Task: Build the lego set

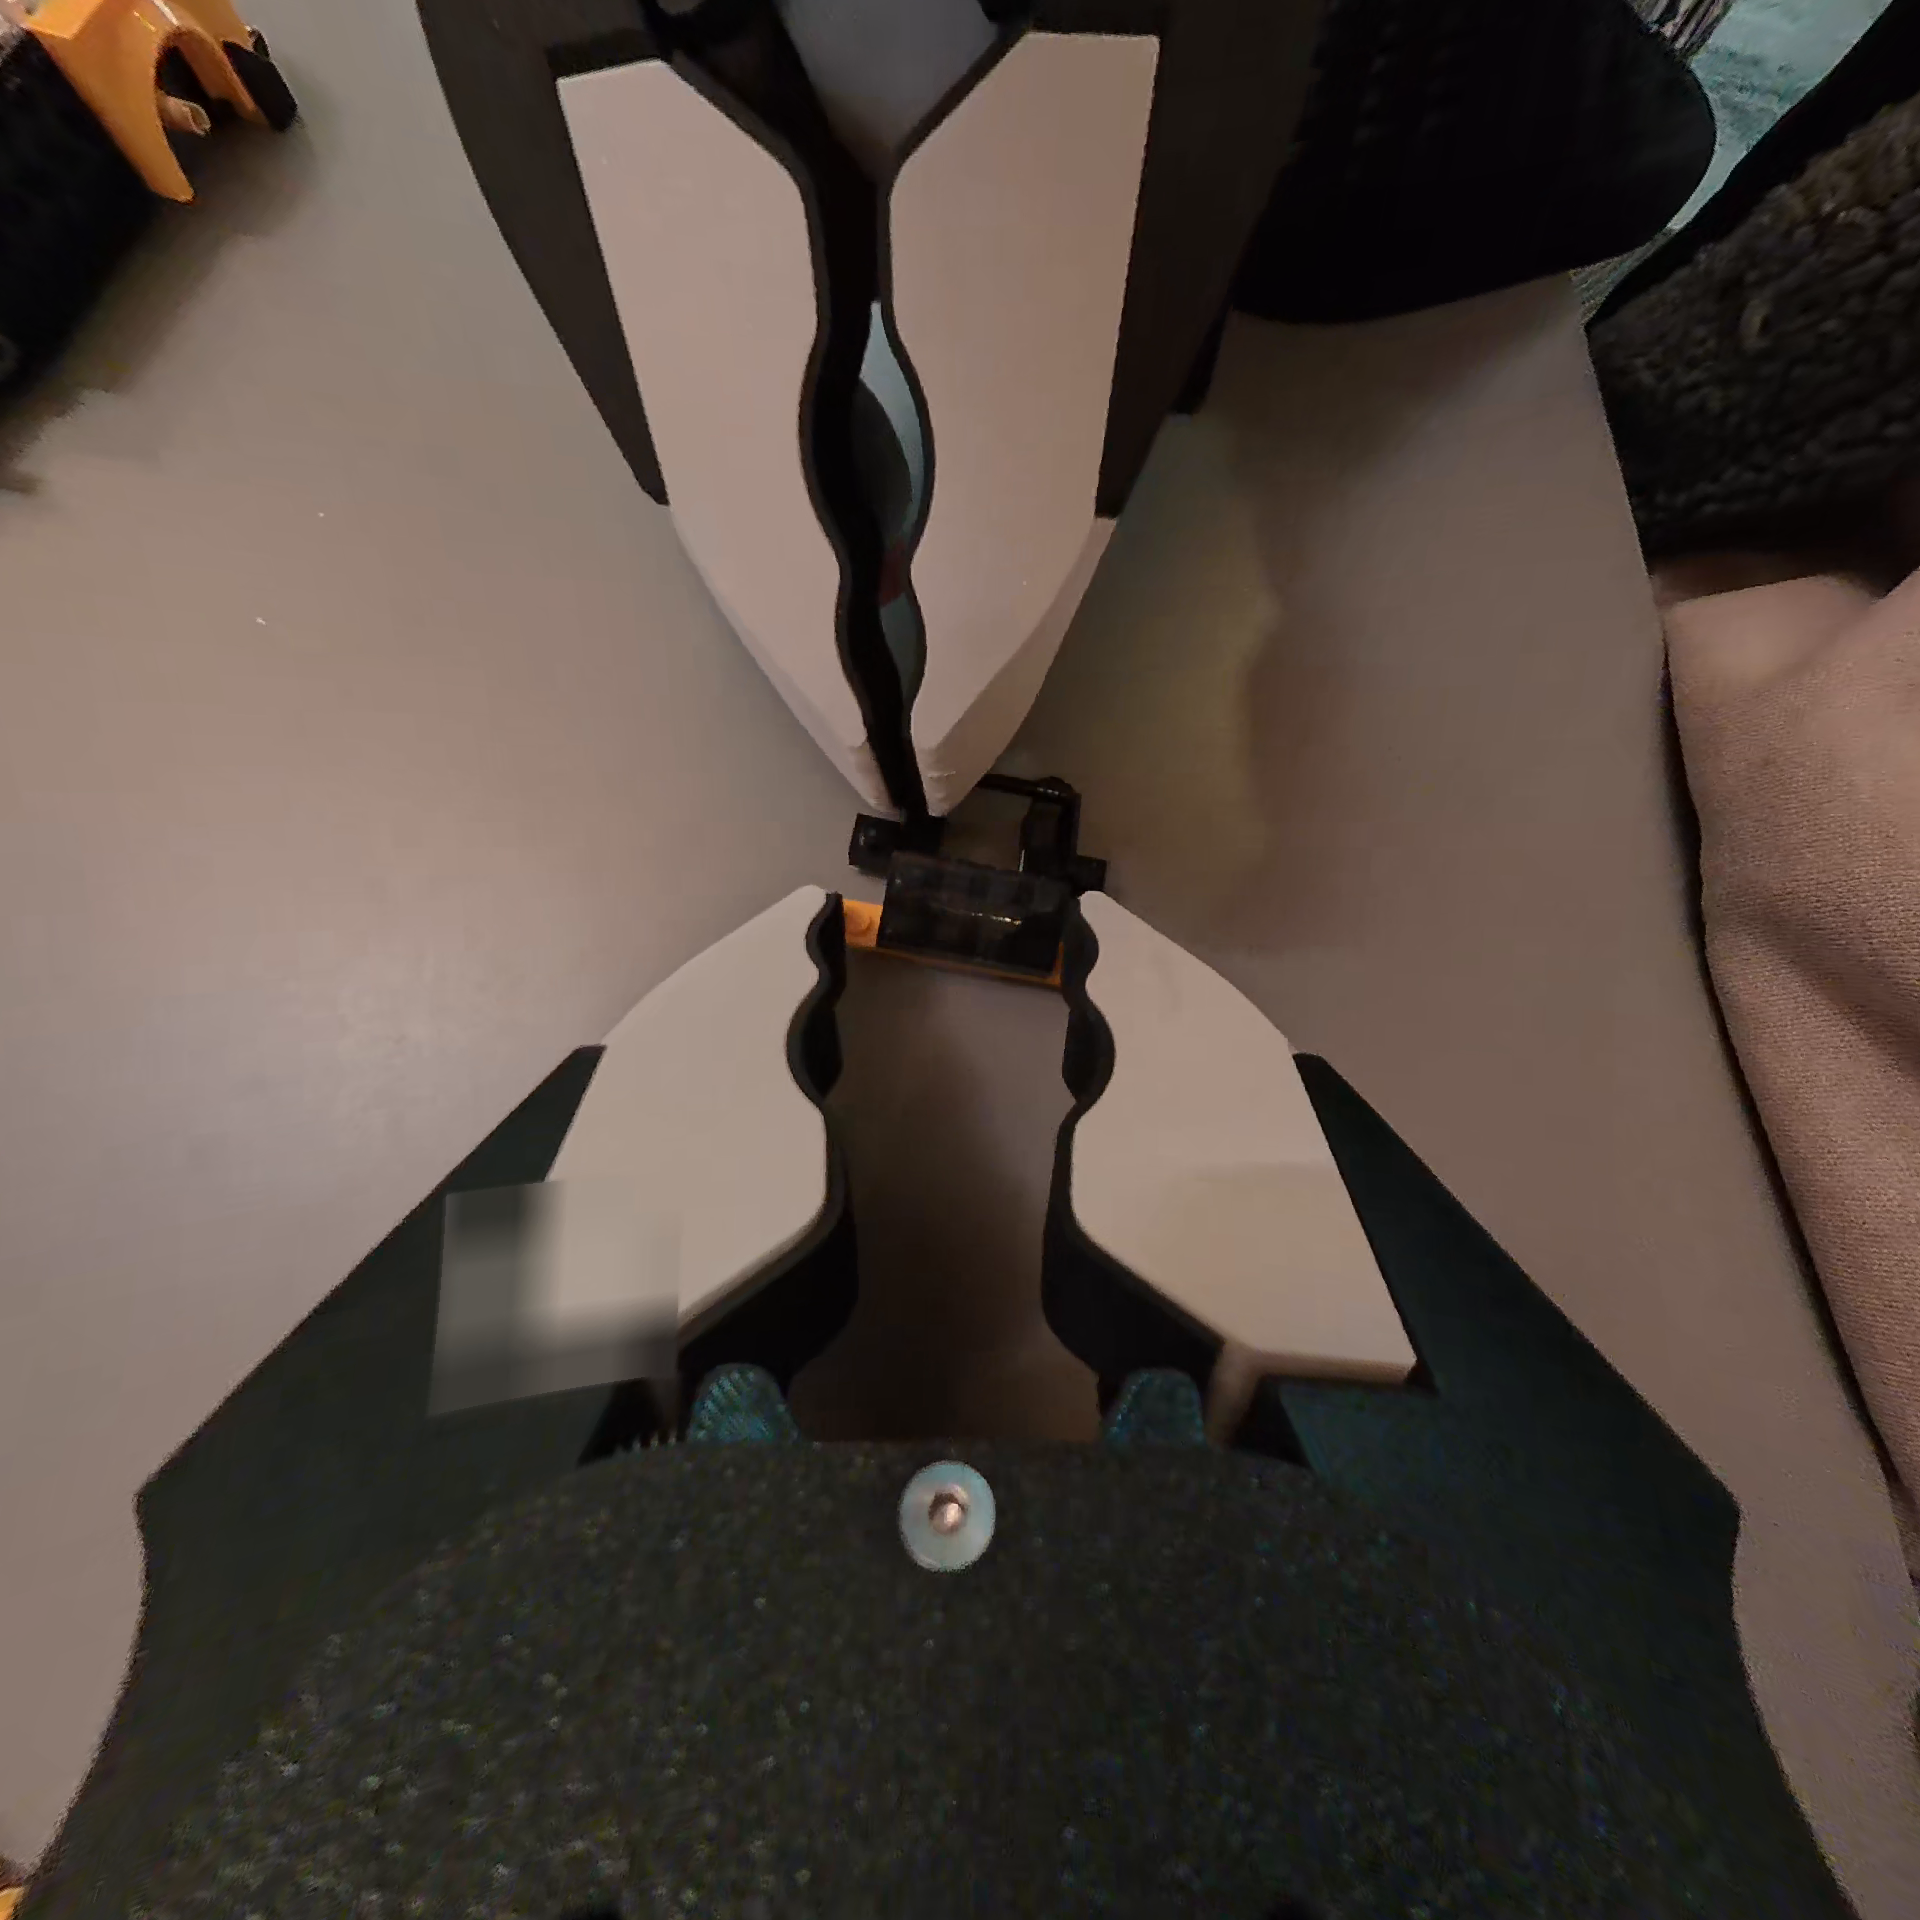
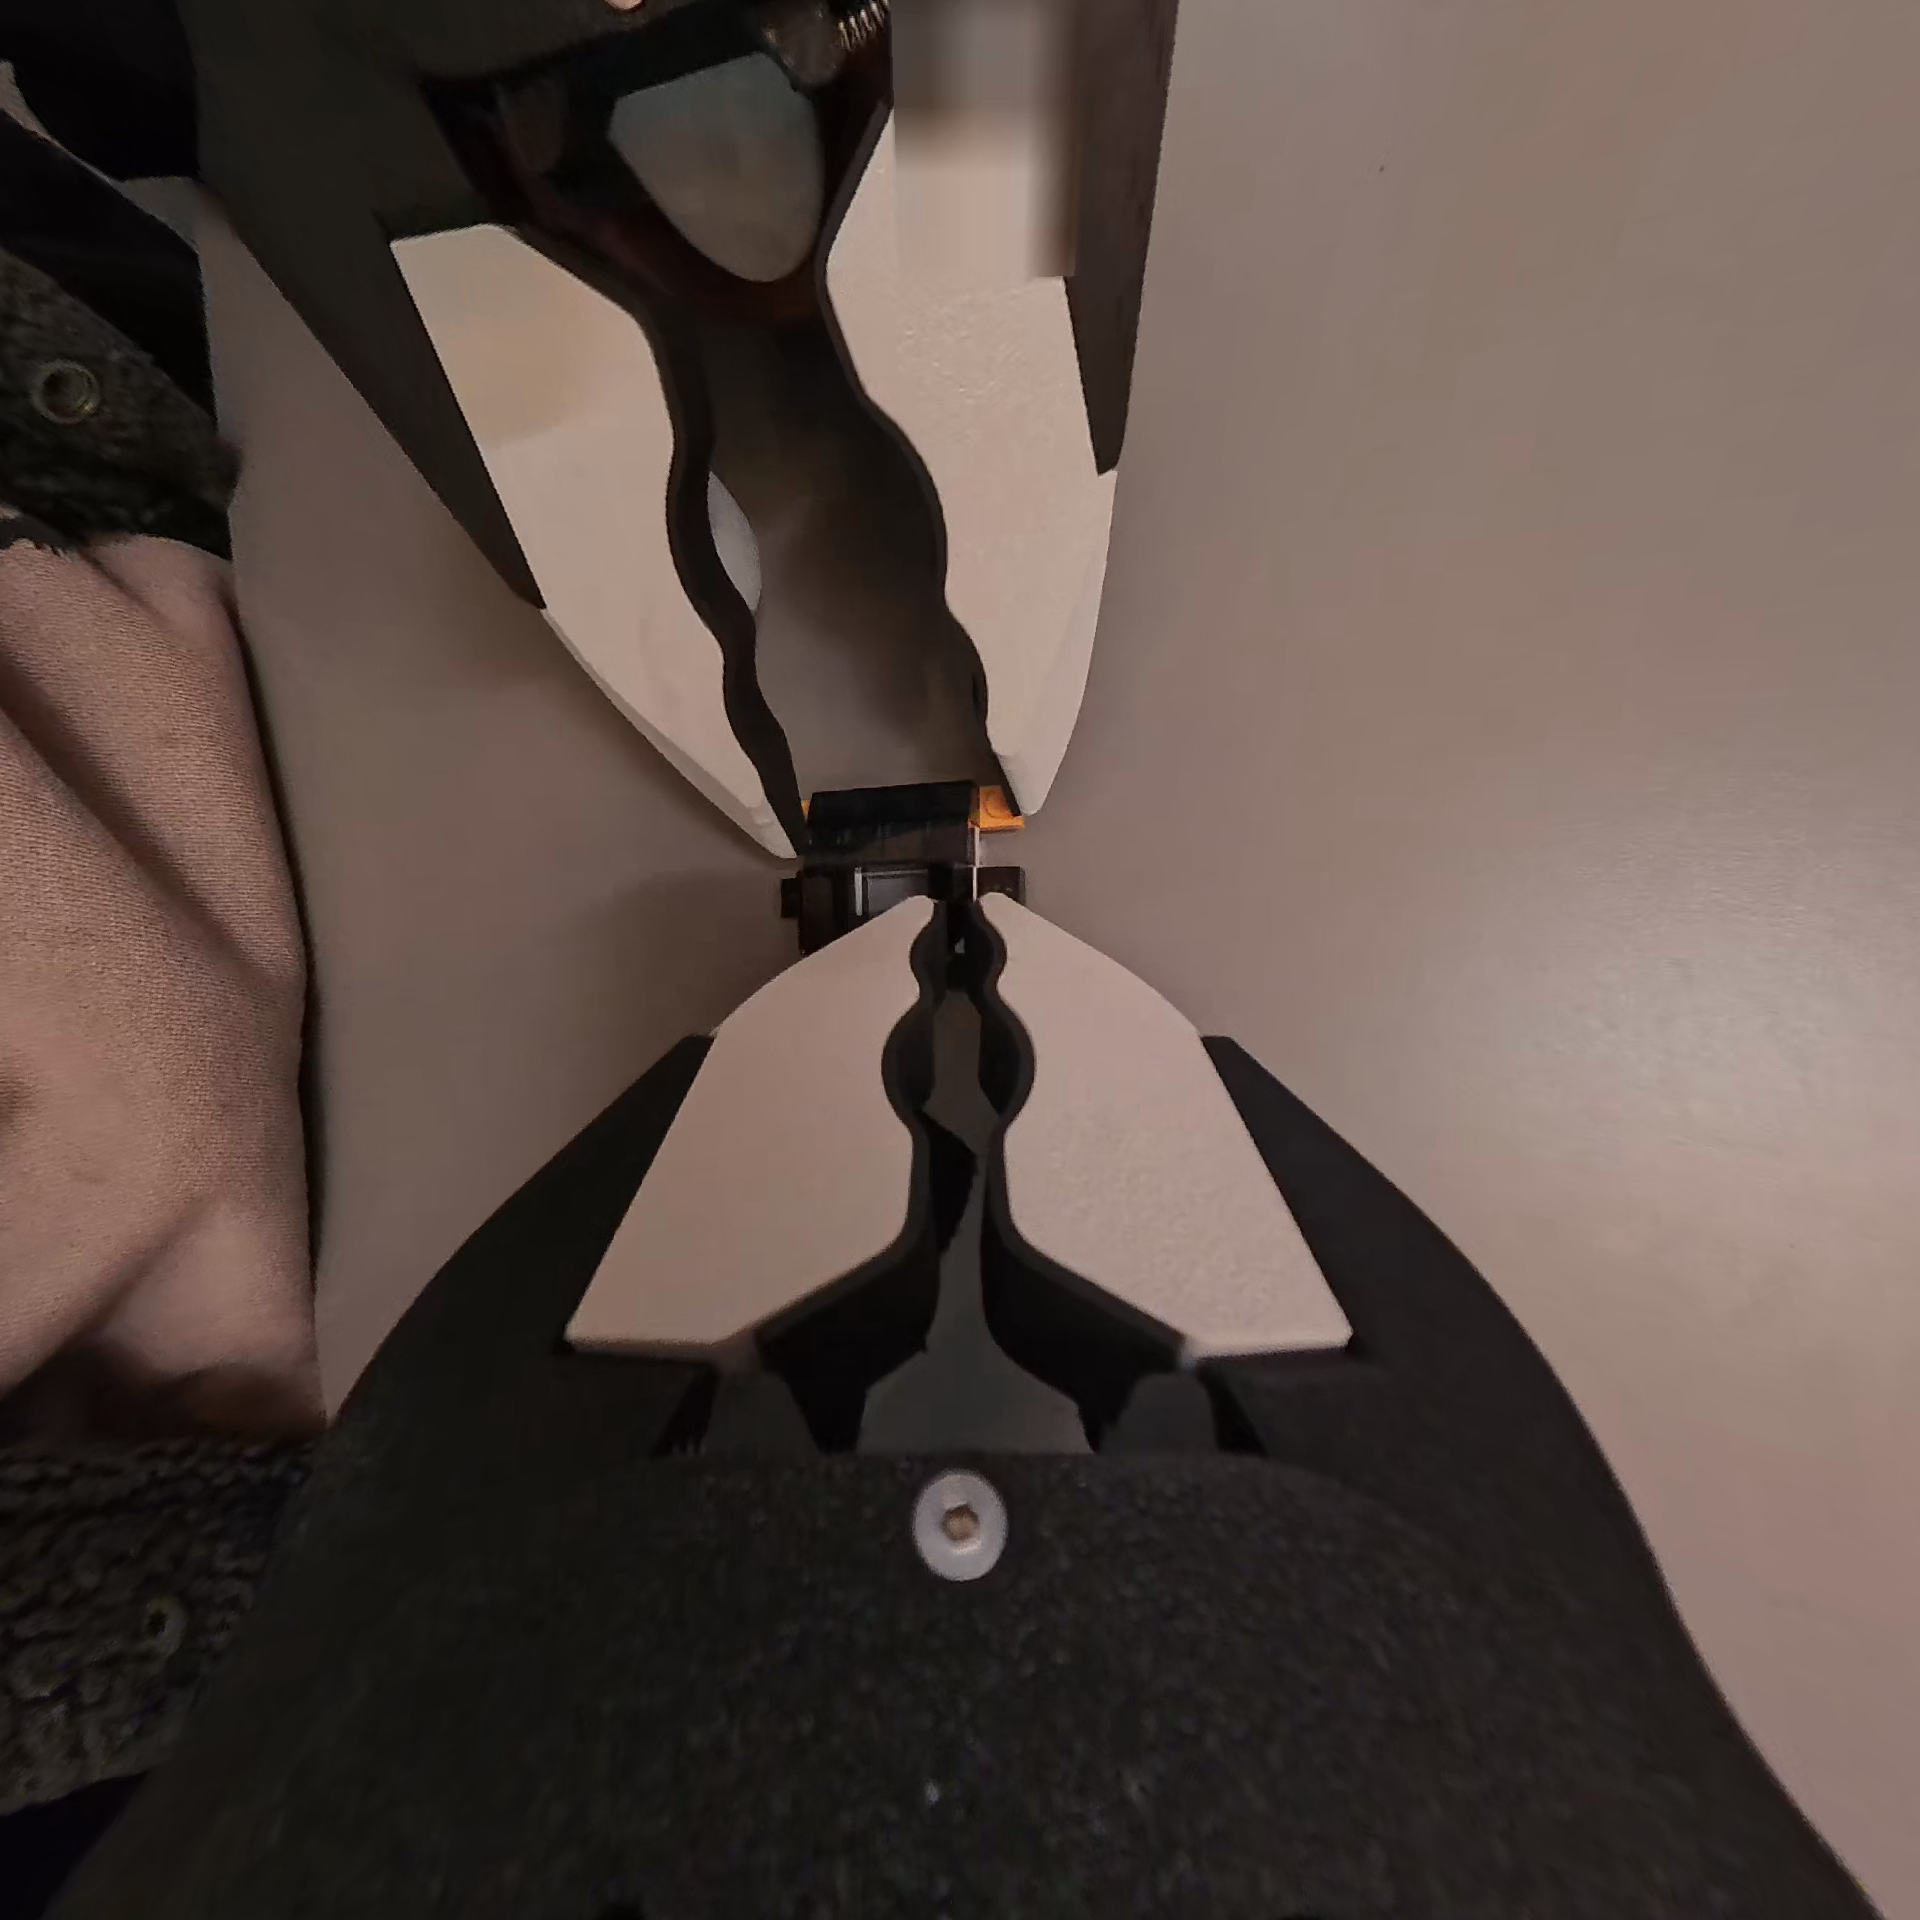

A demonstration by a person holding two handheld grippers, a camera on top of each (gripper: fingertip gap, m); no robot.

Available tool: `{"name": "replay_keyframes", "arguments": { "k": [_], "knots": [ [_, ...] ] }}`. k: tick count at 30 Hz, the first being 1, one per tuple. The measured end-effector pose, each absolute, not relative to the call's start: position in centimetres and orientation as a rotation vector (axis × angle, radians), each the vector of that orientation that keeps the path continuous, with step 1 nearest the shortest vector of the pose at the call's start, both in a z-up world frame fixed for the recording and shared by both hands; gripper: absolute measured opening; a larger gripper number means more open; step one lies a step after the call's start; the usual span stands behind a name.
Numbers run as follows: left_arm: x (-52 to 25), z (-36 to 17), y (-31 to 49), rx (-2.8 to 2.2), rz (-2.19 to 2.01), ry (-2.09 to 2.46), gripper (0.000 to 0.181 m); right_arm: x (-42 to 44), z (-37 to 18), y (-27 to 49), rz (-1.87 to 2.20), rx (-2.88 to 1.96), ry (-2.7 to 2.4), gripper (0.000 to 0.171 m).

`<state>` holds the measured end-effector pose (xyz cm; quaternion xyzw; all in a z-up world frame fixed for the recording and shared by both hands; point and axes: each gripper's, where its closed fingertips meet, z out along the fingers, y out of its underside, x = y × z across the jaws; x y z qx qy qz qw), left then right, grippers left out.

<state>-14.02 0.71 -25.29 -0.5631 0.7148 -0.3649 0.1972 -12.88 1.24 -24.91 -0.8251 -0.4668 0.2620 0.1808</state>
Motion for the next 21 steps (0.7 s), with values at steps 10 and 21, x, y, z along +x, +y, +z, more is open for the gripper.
{"name": "replay_keyframes", "arguments": {
  "k": [10, 21],
  "knots": [
    [-13.92, -25.28, 0.18, -1.56, -1.048, 2.016, 0.033, -12.93, -25.09, 1.27, 0.659, -2.436, -1.417, 0.003],
    [-14.08, -25.32, 0.16, -1.58, -1.073, 2.017, 0.033, -13.02, -25.29, 1.24, 0.607, -2.497, -1.527, 0.002]
  ]
}}
